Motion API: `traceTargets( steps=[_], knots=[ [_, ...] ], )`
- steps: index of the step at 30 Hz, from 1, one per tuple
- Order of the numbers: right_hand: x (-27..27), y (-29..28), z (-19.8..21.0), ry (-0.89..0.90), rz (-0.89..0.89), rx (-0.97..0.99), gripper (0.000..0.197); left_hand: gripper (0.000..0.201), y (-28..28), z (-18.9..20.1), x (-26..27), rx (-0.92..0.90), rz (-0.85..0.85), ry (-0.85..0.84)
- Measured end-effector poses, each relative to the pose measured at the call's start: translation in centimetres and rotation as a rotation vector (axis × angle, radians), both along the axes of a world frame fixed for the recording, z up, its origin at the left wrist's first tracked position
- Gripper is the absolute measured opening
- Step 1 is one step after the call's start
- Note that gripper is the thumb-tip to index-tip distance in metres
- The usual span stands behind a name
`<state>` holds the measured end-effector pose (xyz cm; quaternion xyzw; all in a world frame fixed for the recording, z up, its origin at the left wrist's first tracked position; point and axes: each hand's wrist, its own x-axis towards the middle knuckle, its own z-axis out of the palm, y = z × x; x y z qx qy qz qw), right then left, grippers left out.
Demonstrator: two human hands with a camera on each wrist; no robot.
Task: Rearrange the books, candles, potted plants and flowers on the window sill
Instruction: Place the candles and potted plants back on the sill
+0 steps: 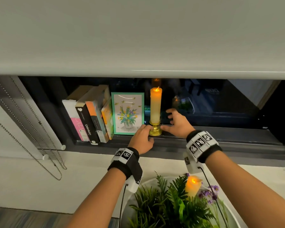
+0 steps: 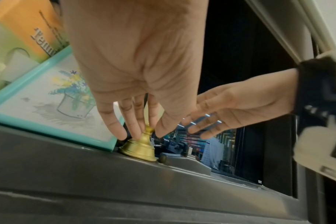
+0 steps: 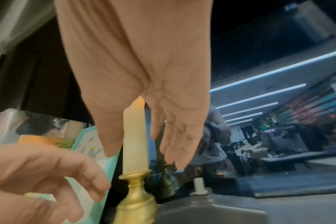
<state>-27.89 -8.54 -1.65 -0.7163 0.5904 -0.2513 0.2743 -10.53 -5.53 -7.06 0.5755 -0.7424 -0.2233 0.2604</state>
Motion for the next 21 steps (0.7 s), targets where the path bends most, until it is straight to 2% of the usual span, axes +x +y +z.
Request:
traceTargets(
  steps=[2, 4, 6, 8, 10, 14, 18, 21],
  knots=[
    [-2.1, 2.2, -0.3, 0.116, 0.071, 0.051, 0.058, 0.033, 0.6, -0.4, -0.4, -0.013, -0.007, -0.008],
    [-4.1, 4.6, -0.8, 0.343, 0.194, 0.204, 0.049, 0.024, 1.4, -0.9, -1.3, 0.016, -0.034, -0.001],
    [-5.6, 6.7, -1.9, 0.575, 0.301, 0.393, 0.049, 0.018, 2.5, -1.3, -2.4, 0.05, -0.072, -0.005],
    [-6.7, 8.4, -3.6, 0.706, 0.336, 0.482, 0.05, 0.018, 3.6, -1.7, -3.7, 0.072, -0.118, -0.009],
    [-7.4, 9.6, -4.9, 0.692, 0.314, 0.488, 0.045, 0.019, 4.6, -2.1, -5.0, 0.103, -0.161, -0.016],
    [-7.5, 11.0, -5.5, 0.437, 0.26, 0.517, 0.023, 0.02, 6.0, -2.7, -6.6, 0.147, -0.196, -0.068],
    [-8.0, 11.9, -6.5, 0.419, 0.24, 0.468, 0.038, 0.02, 6.9, -2.2, -7.1, 0.163, -0.202, -0.076],
    [-8.1, 12.9, -7.1, 0.456, 0.239, 0.394, 0.041, 0.021, 7.4, -1.7, -7.3, 0.16, -0.218, -0.086]
  ],
)
